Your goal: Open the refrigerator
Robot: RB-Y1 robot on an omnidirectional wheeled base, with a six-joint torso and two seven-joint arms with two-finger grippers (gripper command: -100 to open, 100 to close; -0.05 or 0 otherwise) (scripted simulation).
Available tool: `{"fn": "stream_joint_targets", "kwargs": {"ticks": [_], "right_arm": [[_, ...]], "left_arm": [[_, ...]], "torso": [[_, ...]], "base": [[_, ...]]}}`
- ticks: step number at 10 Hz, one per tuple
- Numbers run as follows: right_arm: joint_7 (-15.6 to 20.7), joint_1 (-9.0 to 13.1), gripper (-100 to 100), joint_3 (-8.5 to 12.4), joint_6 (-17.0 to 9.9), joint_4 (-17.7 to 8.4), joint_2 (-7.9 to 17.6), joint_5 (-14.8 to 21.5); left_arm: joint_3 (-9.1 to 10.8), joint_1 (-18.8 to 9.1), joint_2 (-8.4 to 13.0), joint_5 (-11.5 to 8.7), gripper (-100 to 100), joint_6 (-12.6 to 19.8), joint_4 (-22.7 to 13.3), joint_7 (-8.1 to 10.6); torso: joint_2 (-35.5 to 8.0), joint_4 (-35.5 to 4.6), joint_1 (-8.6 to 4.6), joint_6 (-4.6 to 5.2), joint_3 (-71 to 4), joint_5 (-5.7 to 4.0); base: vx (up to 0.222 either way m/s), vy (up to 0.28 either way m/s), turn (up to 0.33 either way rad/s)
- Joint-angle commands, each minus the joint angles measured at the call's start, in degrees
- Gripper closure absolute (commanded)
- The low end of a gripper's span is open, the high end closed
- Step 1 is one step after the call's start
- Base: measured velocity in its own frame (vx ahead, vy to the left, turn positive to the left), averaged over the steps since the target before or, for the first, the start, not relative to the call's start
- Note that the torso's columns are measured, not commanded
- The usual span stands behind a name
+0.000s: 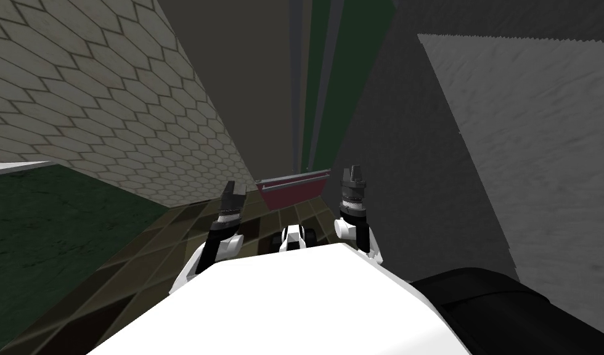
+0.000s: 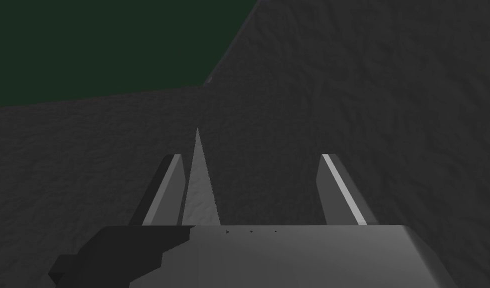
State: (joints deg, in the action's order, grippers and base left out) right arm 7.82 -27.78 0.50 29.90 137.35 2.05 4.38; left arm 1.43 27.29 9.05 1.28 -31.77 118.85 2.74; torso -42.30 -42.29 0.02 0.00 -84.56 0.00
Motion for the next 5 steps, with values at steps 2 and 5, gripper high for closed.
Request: {"fn": "stream_joint_targets", "kwargs": {"ticks": [2, 5], "right_arm": [[0.0, 0.0, 0, 0.0, 0.0, 0.0, 0.0, 0.0], [0.0, 0.0, 0, 0.0, 0.0, 0.0, 0.0, 0.0]], "left_arm": [[0.51, -1.5, 0.9, 0.0, -100, -2.3, -6.1, -0.30], [0.72, -2.0, 1.2, 0.0, -100, -3.3, -9.2, -0.39]], "torso": [[0.0, 0.0, -0.03, 0.00, 0.0, -0.01], [0.0, 0.0, 0.00, 0.00, 0.0, 0.00]], "base": [[0.070, -0.010, 0.011], [0.054, -0.006, 0.014]]}}
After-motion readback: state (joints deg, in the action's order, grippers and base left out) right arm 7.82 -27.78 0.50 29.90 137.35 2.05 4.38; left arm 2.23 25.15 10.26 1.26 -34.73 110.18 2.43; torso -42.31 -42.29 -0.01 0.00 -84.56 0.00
